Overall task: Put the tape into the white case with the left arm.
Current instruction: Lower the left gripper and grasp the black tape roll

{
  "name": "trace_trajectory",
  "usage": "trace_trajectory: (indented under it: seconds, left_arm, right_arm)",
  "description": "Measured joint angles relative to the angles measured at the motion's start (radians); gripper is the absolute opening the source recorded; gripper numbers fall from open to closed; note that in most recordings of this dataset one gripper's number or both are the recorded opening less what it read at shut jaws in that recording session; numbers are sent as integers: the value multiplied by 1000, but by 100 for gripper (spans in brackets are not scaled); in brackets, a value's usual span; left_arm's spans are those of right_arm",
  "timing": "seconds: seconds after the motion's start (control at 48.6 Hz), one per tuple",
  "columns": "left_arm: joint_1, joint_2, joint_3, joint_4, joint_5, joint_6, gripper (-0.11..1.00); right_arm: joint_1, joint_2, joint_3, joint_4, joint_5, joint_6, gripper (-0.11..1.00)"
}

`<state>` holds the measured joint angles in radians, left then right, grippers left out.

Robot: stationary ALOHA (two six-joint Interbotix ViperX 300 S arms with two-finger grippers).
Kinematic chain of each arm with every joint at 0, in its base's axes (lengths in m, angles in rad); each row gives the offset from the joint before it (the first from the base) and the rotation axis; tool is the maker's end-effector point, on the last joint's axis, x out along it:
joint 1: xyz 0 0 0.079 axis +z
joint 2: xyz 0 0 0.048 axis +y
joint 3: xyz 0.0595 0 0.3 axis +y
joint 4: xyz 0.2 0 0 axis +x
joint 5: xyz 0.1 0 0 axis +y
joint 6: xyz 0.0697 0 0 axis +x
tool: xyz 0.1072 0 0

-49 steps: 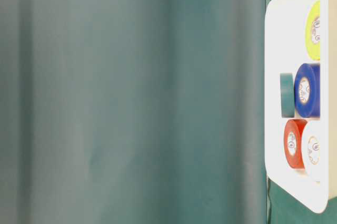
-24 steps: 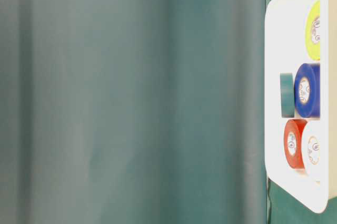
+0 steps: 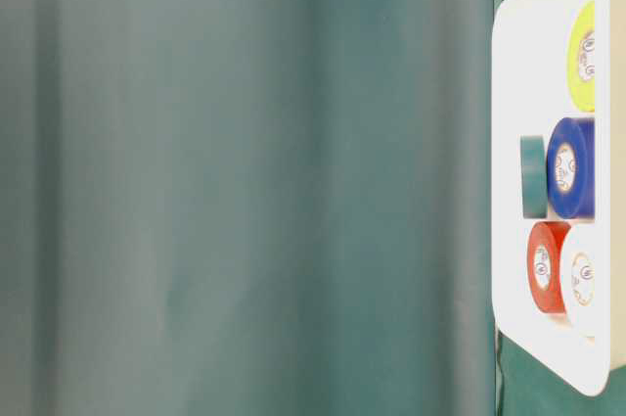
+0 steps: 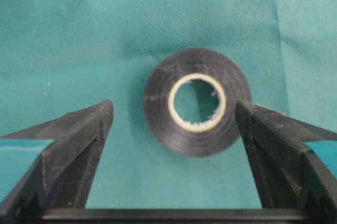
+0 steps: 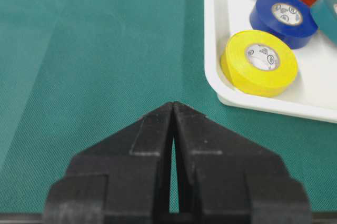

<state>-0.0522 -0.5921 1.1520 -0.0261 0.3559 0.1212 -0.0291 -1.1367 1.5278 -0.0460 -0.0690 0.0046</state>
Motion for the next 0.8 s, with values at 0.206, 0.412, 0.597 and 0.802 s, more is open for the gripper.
trace_trajectory:
  seconds: [0.206,0.412,0.597,0.802]
  left_arm:
    - [0,91,-3,0,-46,0,95]
    - [0,167,-17,2,-81,3,95]
    - [0,227,-18,2,-114,12,94]
    - [18,275,-18,2,-143,14,94]
  right_arm:
    - [0,0,0,0,0,-2,-9]
    - [0,0,0,0,2,-2,-9]
    - [0,0,0,0,0,0,-9]
    - [0,0,0,0,0,0,-9]
